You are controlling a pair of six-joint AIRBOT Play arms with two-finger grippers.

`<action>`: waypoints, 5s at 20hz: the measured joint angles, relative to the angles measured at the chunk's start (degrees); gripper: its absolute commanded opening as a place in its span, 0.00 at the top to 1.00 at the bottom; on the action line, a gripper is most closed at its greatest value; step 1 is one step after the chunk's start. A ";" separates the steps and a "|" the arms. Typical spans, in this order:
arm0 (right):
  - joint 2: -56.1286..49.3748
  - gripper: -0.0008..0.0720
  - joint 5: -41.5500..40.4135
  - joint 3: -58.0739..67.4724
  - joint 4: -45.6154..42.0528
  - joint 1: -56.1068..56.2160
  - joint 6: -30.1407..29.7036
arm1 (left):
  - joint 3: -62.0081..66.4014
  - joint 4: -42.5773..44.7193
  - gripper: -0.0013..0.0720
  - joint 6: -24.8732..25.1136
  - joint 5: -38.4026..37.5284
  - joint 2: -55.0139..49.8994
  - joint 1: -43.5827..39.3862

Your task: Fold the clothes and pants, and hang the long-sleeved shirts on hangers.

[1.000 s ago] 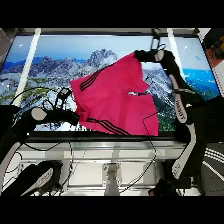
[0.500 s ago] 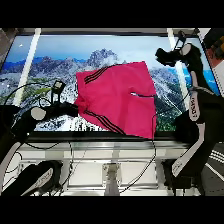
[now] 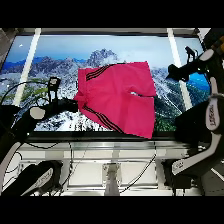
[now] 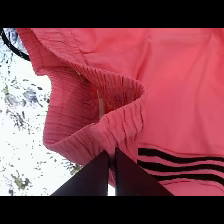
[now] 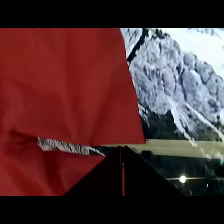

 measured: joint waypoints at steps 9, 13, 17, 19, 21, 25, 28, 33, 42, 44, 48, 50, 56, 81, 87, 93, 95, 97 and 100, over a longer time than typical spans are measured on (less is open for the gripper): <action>36.20 0.98 -5.77 -59.63 14.36 -7.58 -8.52 | 0.00 -0.17 0.96 0.00 0.24 0.00 0.00; 45.68 0.32 -7.04 -77.29 21.11 -8.48 -9.46 | 0.00 -0.20 0.96 0.00 0.24 0.00 0.00; 48.19 0.32 -10.36 -82.79 21.42 -8.74 -7.65 | 0.00 -0.20 0.96 0.02 0.24 0.00 0.00; 48.63 0.32 -11.45 -83.73 21.16 -8.76 -6.14 | 0.00 -0.20 0.96 0.02 0.24 0.00 0.00; 48.74 0.33 -12.00 -84.11 21.03 -8.76 -4.96 | 0.00 -0.22 0.96 0.02 0.24 0.00 0.00; 46.66 0.41 -12.07 -84.41 22.16 -7.65 -4.22 | 0.00 -0.22 0.96 0.02 0.22 0.00 0.02; 44.41 0.50 -12.59 -84.43 24.50 -6.01 -4.87 | 0.00 -0.22 0.96 0.02 0.24 0.00 0.00; 42.71 0.98 -15.47 -84.48 27.58 -4.72 -7.28 | 0.00 -0.22 0.96 0.02 0.24 -0.02 0.00; 55.01 0.98 -5.01 -76.24 26.38 -4.52 -3.13 | -0.83 6.08 0.97 -6.40 -10.29 7.61 0.68; 59.93 0.98 -0.46 -74.38 24.02 -4.52 0.42 | -2.08 9.84 0.96 -10.75 -14.97 11.78 0.66; 67.25 0.98 5.31 -70.47 24.17 -4.50 7.23 | -3.39 13.03 0.96 -18.43 -23.04 18.38 -0.24; 67.30 0.98 4.07 -66.75 25.92 -4.50 8.72 | -3.13 13.33 0.96 -21.84 -24.57 19.85 -0.61; 50.62 0.98 -7.32 -48.68 29.09 -4.17 7.41 | 2.25 12.83 0.97 -26.75 -17.75 15.89 -0.70; 2.82 0.96 -54.66 -9.38 25.31 13.62 14.29 | 16.50 7.10 0.08 -42.49 46.27 -15.78 -2.12; 2.60 0.93 -24.92 -7.30 19.28 1.90 9.25 | 16.98 17.97 0.08 -42.71 30.21 -5.09 -1.90; -1.07 0.08 -4.68 -6.95 17.35 -4.68 4.35 | 17.00 20.39 0.08 -42.88 17.75 3.82 -2.08; -3.28 0.05 -3.06 -6.93 17.14 -4.50 4.02 | 17.00 20.61 0.08 -42.88 15.61 5.20 -2.51; -5.64 0.05 -1.84 -6.80 17.22 -3.98 3.98 | 17.00 20.70 0.08 -42.88 14.29 5.90 -3.32; -8.31 0.05 -2.40 -6.58 18.75 -2.93 4.28 | 17.00 20.81 0.08 -42.88 13.35 6.38 -4.57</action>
